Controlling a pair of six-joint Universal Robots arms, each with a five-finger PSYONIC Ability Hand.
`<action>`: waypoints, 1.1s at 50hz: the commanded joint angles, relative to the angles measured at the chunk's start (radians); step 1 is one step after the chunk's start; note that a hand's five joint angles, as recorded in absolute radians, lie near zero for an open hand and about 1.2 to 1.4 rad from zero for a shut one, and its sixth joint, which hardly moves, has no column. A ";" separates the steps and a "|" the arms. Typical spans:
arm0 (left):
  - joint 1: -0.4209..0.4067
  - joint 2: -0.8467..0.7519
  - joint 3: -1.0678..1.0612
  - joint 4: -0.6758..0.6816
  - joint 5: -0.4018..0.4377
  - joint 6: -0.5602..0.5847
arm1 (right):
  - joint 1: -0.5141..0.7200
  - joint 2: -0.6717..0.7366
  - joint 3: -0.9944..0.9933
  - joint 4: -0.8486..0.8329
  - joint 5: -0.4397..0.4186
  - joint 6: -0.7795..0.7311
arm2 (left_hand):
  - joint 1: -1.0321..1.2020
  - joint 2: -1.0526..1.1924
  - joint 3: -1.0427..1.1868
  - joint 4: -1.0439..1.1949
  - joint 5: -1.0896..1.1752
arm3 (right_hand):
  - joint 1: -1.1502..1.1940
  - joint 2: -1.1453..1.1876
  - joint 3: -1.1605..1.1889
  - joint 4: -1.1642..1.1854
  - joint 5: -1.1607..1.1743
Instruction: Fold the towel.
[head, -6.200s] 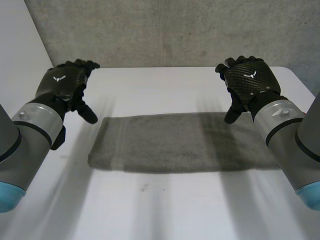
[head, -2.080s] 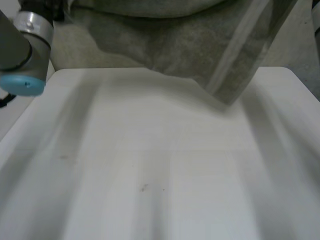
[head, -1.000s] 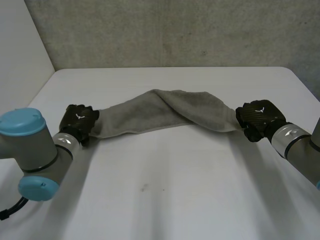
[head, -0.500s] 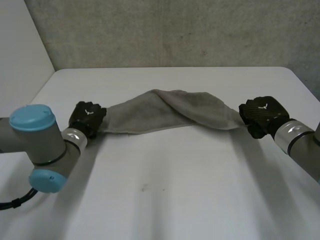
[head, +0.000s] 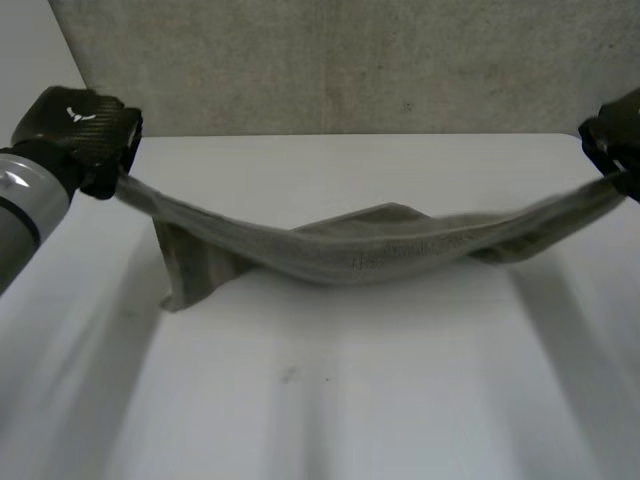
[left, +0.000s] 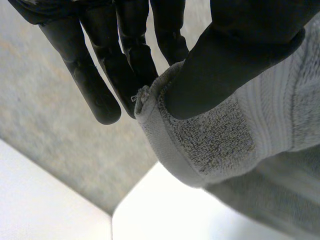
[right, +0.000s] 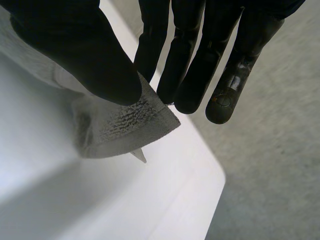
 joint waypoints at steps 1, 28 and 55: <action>0.066 -0.154 0.007 -0.090 0.007 0.010 | 0.005 0.176 0.023 0.047 0.033 -0.122 | 0.217 0.180 0.181 0.180 0.192 | 0.432 0.226 0.205 0.204 0.232; -0.034 -0.574 0.917 0.250 -0.054 0.050 | 0.263 0.369 -0.457 -0.859 0.305 -0.120 | 0.217 0.180 0.181 0.180 0.192 | 0.432 0.226 0.205 0.204 0.232; -0.010 -0.523 0.081 0.493 -0.010 -0.167 | 0.254 0.409 0.247 -0.973 0.187 -0.057 | 0.217 0.180 0.181 0.180 0.192 | 0.432 0.226 0.205 0.204 0.232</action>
